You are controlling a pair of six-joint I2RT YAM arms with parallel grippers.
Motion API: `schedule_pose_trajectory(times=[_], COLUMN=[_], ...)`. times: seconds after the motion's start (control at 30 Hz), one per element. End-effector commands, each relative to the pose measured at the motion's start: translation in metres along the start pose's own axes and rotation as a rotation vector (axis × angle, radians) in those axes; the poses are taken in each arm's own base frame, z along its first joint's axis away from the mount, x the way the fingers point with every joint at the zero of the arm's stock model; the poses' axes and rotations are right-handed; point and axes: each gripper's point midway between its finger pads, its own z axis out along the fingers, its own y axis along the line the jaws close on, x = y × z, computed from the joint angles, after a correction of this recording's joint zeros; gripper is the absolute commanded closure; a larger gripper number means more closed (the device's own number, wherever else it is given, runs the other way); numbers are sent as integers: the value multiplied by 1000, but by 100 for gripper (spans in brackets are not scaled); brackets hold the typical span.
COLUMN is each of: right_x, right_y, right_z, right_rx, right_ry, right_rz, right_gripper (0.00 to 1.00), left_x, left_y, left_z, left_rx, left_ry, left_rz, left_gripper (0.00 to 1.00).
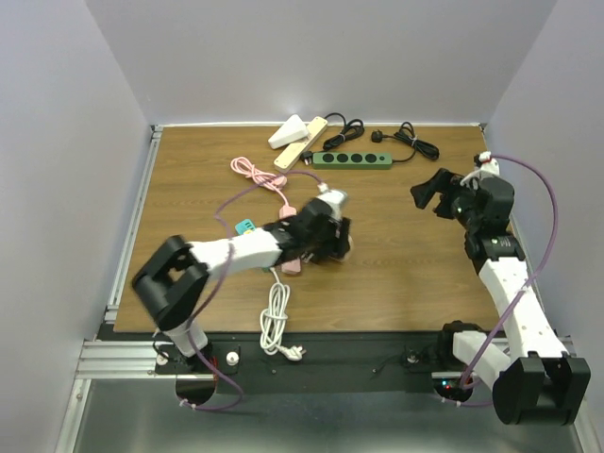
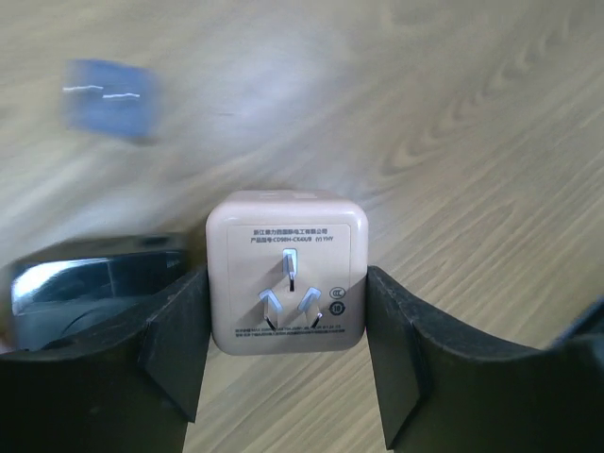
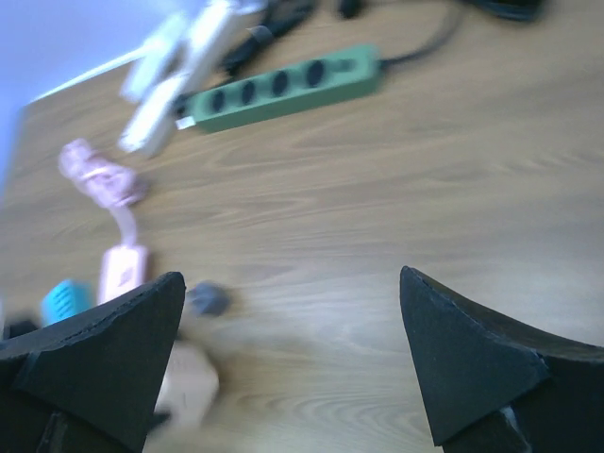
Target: Insert the plug
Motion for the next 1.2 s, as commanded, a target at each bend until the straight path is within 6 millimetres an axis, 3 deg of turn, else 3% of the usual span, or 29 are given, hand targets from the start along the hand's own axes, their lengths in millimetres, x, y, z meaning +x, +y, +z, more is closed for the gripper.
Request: schedule_pose_trajectory(times=[0.0, 0.1, 0.2, 0.37, 0.4, 0.5, 0.73, 0.8, 1.17], right_x=[-30, -32, -39, -52, -50, -49, -35, -33, -36], right_y=[82, 112, 152, 181, 183, 196, 235, 237, 258], right_z=[-20, -30, -60, -98, -103, -109, -125, -123, -134], right_rx=[-395, -567, -834, -1054, -1070, -1121, -1251, -1255, -1323], right_ry=[23, 67, 106, 69, 102, 119, 166, 166, 107], right_rz=[-82, -70, -53, -92, -33, -28, -28, -24, -31], right_gripper=[0, 0, 0, 0, 0, 0, 0, 0, 0], left_x=[-116, -140, -155, -172, -175, -180, -193, -195, -194], left_y=[-4, -13, -30, -51, -58, -67, -76, -80, -84], left_z=[-92, -135, -176, -221, -237, -258, -283, -292, -298], left_rx=[239, 342, 460, 636, 703, 798, 887, 924, 992], left_ry=[-389, -505, -609, -739, -793, -851, -945, -973, -992], left_rz=[-112, -99, -95, -135, -124, -146, -131, -129, -137], left_gripper=[100, 100, 100, 100, 100, 100, 100, 100, 100])
